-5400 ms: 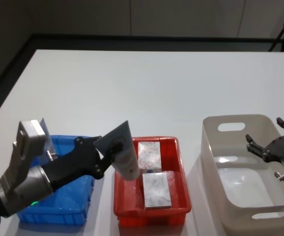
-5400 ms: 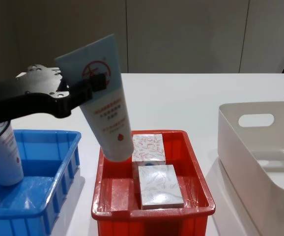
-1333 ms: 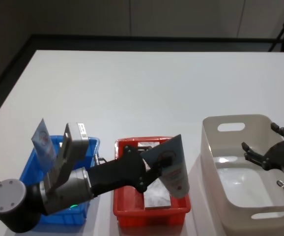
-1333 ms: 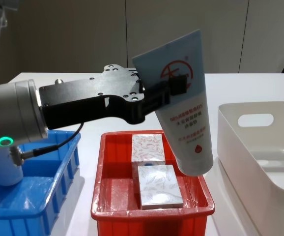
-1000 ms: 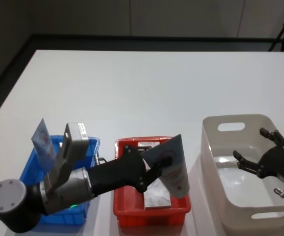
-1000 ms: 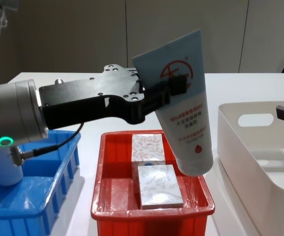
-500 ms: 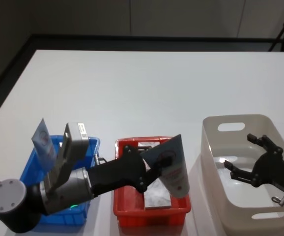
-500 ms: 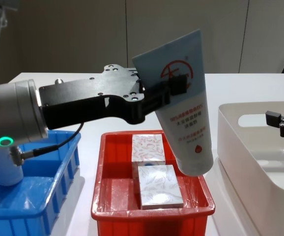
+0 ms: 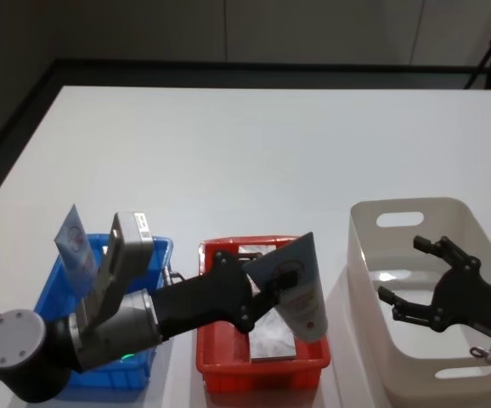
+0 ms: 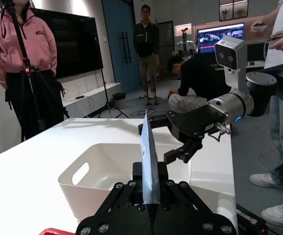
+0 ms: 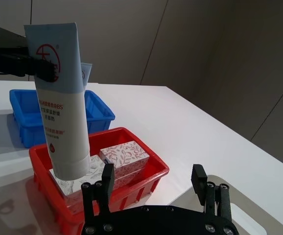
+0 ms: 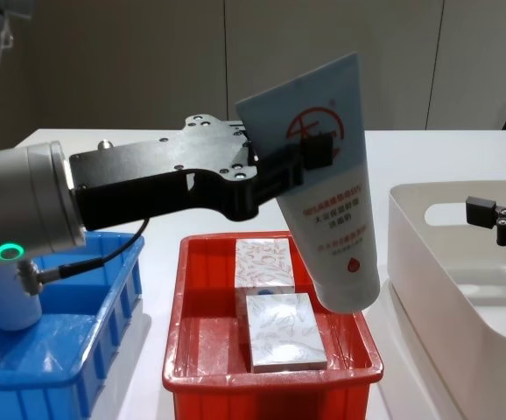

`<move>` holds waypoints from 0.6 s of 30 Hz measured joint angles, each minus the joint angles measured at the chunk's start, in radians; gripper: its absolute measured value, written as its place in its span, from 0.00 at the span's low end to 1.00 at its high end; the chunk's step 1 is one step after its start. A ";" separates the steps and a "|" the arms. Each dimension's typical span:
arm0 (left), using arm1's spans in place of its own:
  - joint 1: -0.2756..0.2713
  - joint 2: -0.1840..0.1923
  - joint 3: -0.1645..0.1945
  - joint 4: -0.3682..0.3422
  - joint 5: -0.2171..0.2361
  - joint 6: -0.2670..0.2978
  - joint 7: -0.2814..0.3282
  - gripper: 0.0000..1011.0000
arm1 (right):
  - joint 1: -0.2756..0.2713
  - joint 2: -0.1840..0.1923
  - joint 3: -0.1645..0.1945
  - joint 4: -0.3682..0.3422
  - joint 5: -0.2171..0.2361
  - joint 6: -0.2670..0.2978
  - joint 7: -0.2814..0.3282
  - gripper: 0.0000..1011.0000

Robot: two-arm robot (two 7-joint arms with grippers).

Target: Bimanual collaborative sorting of washing and personal care products

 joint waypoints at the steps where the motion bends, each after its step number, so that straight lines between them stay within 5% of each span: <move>1: 0.000 0.000 0.000 0.000 0.000 0.000 0.000 0.17 | 0.002 -0.001 0.001 0.000 0.005 0.000 0.014 0.99; 18: 0.000 0.000 0.000 0.000 0.000 0.000 0.000 0.17 | 0.026 -0.016 0.003 0.014 0.040 0.000 0.163 0.99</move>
